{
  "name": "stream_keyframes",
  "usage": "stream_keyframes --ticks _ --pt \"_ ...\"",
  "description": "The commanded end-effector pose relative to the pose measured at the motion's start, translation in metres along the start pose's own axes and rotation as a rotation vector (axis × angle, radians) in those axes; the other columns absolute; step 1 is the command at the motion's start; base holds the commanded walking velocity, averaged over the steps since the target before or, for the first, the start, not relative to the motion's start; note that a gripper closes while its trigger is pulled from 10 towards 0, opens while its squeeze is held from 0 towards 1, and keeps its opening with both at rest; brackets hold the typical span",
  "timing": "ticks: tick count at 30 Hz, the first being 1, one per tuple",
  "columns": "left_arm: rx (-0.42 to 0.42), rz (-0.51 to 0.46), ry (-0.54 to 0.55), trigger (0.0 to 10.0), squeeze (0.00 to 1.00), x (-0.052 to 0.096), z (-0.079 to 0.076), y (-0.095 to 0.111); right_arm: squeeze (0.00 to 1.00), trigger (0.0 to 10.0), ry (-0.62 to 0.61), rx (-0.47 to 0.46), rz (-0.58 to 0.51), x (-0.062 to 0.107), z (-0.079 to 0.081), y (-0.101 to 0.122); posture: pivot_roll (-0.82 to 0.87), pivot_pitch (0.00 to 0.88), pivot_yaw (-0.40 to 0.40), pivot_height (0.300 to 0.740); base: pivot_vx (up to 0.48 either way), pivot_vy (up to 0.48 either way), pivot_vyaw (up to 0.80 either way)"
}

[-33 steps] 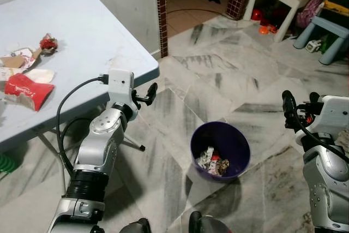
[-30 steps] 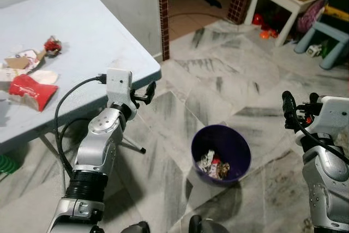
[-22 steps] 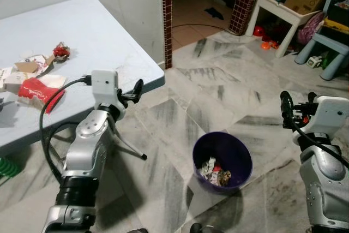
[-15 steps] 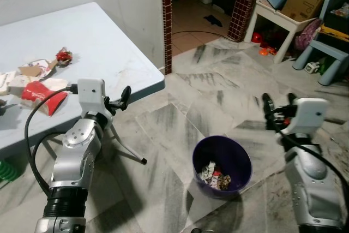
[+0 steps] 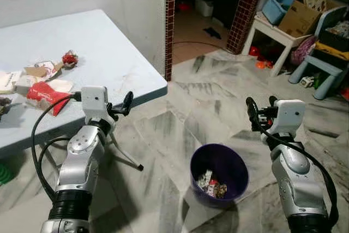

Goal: Picking trash to rubbish bin

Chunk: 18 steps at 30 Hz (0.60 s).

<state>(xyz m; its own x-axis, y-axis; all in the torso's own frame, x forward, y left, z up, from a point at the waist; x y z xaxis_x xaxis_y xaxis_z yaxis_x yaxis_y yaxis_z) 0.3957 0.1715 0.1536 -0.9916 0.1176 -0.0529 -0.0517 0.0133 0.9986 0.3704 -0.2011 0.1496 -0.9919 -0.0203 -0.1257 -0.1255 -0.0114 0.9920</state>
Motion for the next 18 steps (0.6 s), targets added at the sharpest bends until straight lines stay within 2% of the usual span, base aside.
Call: stream_keyframes --ticks 1,5,12,18 --pt "-0.001 -0.028 0.005 10.0 0.00 -0.004 0.000 0.009 0.00 10.0 -0.010 -0.010 -0.008 -0.003 -0.002 0.001 -0.03 0.014 -0.029 0.740 0.000 0.000 0.00" --pt "0.002 -0.041 0.020 10.0 0.00 -0.006 0.003 0.013 0.00 10.0 -0.020 -0.015 -0.012 -0.004 -0.003 -0.001 -0.02 0.009 -0.030 0.740 0.000 0.000 0.00" --pt "-0.003 -0.041 0.018 10.0 0.00 -0.007 -0.001 0.013 0.00 10.0 -0.032 -0.003 -0.020 -0.005 -0.005 -0.002 -0.02 0.000 -0.033 0.740 0.000 0.000 0.00" --pt "-0.005 -0.016 -0.019 10.0 0.00 -0.006 -0.013 0.005 0.00 10.0 -0.044 -0.028 -0.016 -0.005 -0.007 -0.003 -0.02 0.000 -0.036 0.740 0.000 0.000 0.77"
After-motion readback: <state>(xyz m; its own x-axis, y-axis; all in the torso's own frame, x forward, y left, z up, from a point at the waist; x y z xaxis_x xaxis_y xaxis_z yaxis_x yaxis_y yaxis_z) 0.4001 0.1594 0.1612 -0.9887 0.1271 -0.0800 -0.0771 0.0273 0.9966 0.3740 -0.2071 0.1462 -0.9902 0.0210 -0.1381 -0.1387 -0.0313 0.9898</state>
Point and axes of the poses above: a point about 5 cm out from each wrist's last joint towards the gripper, its own x axis pointing back from the gripper into the wrist, its own y axis along the axis of the wrist's last joint, z = x × y, the point moved 6 cm from there along -x, pointing out of the wrist towards the gripper, and after that the axes turned 3 degrees about -x, right-handed, at the moved point
